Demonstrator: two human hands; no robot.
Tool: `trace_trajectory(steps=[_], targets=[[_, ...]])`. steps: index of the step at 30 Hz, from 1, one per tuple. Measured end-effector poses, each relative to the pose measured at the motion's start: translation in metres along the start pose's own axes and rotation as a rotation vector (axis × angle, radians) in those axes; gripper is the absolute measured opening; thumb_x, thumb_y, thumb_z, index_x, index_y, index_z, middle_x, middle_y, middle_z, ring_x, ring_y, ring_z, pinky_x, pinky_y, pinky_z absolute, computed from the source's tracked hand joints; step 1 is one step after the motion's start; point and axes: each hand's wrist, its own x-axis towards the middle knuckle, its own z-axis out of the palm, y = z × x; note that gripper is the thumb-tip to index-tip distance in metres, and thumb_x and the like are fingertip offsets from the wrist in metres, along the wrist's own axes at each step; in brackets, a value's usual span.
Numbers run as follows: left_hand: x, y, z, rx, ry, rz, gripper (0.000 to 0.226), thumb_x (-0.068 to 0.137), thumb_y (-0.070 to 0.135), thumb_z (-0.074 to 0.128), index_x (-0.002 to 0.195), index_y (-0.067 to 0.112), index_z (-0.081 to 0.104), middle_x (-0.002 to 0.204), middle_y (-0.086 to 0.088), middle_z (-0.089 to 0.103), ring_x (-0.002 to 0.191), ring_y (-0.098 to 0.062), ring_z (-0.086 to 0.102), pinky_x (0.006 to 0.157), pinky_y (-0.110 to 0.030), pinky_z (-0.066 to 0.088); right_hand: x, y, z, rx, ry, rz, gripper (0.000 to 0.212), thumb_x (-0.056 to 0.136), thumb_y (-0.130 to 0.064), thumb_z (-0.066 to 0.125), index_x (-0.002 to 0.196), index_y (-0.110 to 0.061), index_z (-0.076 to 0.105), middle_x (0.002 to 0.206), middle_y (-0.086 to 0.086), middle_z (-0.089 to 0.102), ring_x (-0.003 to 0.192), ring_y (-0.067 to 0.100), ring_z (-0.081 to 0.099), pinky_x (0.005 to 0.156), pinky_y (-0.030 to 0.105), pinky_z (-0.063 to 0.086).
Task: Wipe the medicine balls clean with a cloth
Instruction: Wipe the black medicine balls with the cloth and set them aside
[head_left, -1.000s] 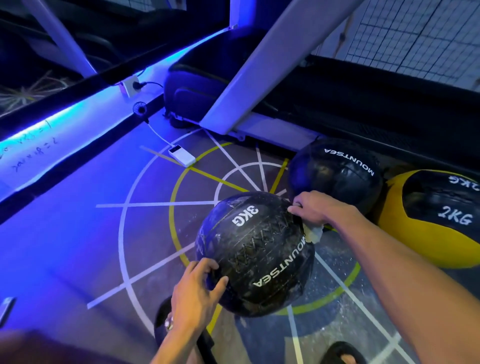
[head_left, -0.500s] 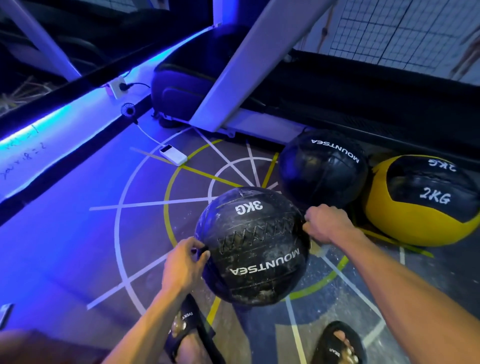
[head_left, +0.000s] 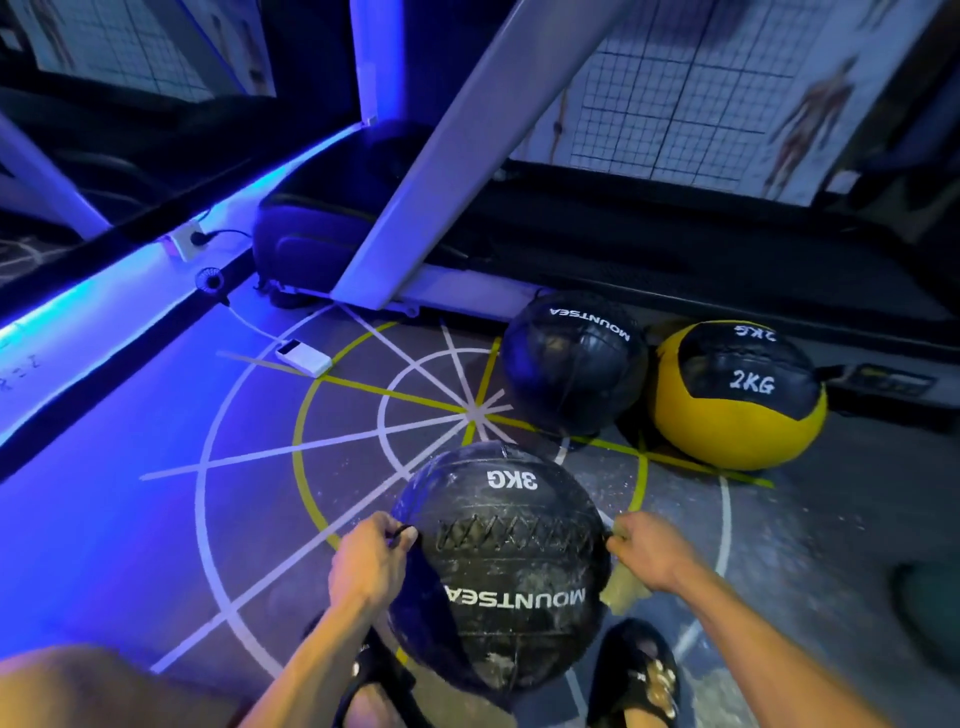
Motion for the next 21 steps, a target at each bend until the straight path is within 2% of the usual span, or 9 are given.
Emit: trace_trajectory(steps=[6, 7, 9, 11, 13, 14, 15, 17, 21], targets=[[-0.027, 0.013, 0.005, 0.108, -0.121, 0.115, 0.017, 0.092, 0.045, 0.072, 0.083, 0.031, 0.067, 0.087, 0.007, 0.072, 0.084, -0.02, 0.067, 0.074, -0.034, 0.054, -0.046, 0.032, 0.014, 0.128, 0.0, 0.11, 0.036, 0.102, -0.024, 0.056, 0.068, -0.02, 0.045, 0.07, -0.002, 0.053, 0.073, 0.019, 0.055, 0.055, 0.027, 0.037], [-0.03, 0.015, 0.006, 0.112, -0.124, 0.14, 0.015, 0.091, 0.043, 0.074, 0.083, 0.032, 0.068, 0.087, 0.008, 0.073, 0.085, -0.02, 0.068, 0.075, -0.034, 0.056, -0.052, 0.038, 0.018, 0.206, 0.024, 0.112, 0.034, 0.101, -0.024, 0.059, 0.069, -0.021, 0.048, 0.07, -0.002, 0.055, 0.074, 0.02, 0.058, 0.057, 0.026, 0.04], [-0.036, 0.02, 0.009, 0.126, -0.118, 0.187, 0.012, 0.091, 0.039, 0.075, 0.083, 0.032, 0.069, 0.085, 0.01, 0.072, 0.085, -0.019, 0.067, 0.076, -0.036, 0.057, -0.065, 0.049, 0.021, 0.333, 0.088, 0.123, 0.013, 0.099, -0.028, 0.064, 0.088, -0.021, 0.063, 0.088, 0.003, 0.067, 0.092, 0.026, 0.065, 0.077, 0.031, 0.051], [-0.04, 0.028, 0.012, 0.167, -0.1, 0.227, 0.011, 0.093, 0.036, 0.072, 0.084, 0.033, 0.067, 0.086, 0.011, 0.071, 0.086, -0.019, 0.067, 0.076, -0.038, 0.057, -0.077, 0.058, 0.023, 0.399, 0.161, 0.131, 0.013, 0.098, -0.029, 0.067, 0.103, -0.017, 0.067, 0.094, 0.005, 0.068, 0.095, 0.028, 0.065, 0.082, 0.032, 0.047], [-0.042, 0.034, 0.015, 0.178, -0.082, 0.258, 0.004, 0.096, 0.035, 0.066, 0.099, 0.036, 0.064, 0.096, 0.007, 0.073, 0.09, -0.023, 0.068, 0.077, -0.041, 0.058, -0.086, 0.062, 0.023, 0.425, 0.219, 0.113, 0.019, 0.096, -0.028, 0.07, 0.083, -0.02, 0.058, 0.072, 0.0, 0.057, 0.071, 0.02, 0.056, 0.074, 0.039, 0.049], [-0.041, 0.037, 0.017, 0.187, -0.085, 0.279, 0.015, 0.097, 0.034, 0.064, 0.111, 0.039, 0.063, 0.105, 0.003, 0.073, 0.094, -0.026, 0.068, 0.078, -0.041, 0.058, -0.09, 0.063, 0.023, 0.431, 0.232, 0.123, 0.016, 0.095, -0.026, 0.072, 0.085, -0.021, 0.06, 0.073, 0.0, 0.059, 0.071, 0.018, 0.056, 0.077, 0.04, 0.051], [-0.041, 0.039, 0.018, 0.22, -0.121, 0.308, 0.028, 0.099, 0.034, 0.062, 0.126, 0.041, 0.06, 0.114, -0.001, 0.072, 0.099, -0.029, 0.068, 0.08, -0.041, 0.057, -0.095, 0.063, 0.023, 0.462, 0.246, 0.121, 0.007, 0.094, -0.024, 0.073, 0.097, -0.023, 0.066, 0.084, 0.002, 0.068, 0.08, 0.019, 0.063, 0.084, 0.039, 0.052], [-0.04, 0.042, 0.022, 0.326, -0.22, 0.365, 0.049, 0.102, 0.035, 0.058, 0.149, 0.039, 0.047, 0.132, -0.007, 0.066, 0.111, -0.032, 0.065, 0.081, -0.038, 0.052, -0.098, 0.068, 0.025, 0.554, 0.28, 0.166, 0.031, 0.092, -0.022, 0.075, 0.122, -0.015, 0.07, 0.11, 0.008, 0.074, 0.101, 0.026, 0.069, 0.093, 0.037, 0.053], [-0.039, 0.043, 0.019, 0.372, -0.303, 0.397, 0.059, 0.104, 0.035, 0.056, 0.159, 0.036, 0.034, 0.131, -0.013, 0.066, 0.106, -0.031, 0.065, 0.076, -0.037, 0.048, -0.103, 0.079, 0.04, 0.736, 0.384, 0.311, 0.024, 0.091, -0.022, 0.075, 0.109, -0.006, 0.071, 0.102, 0.013, 0.075, 0.09, 0.031, 0.07, 0.081, 0.04, 0.056]])
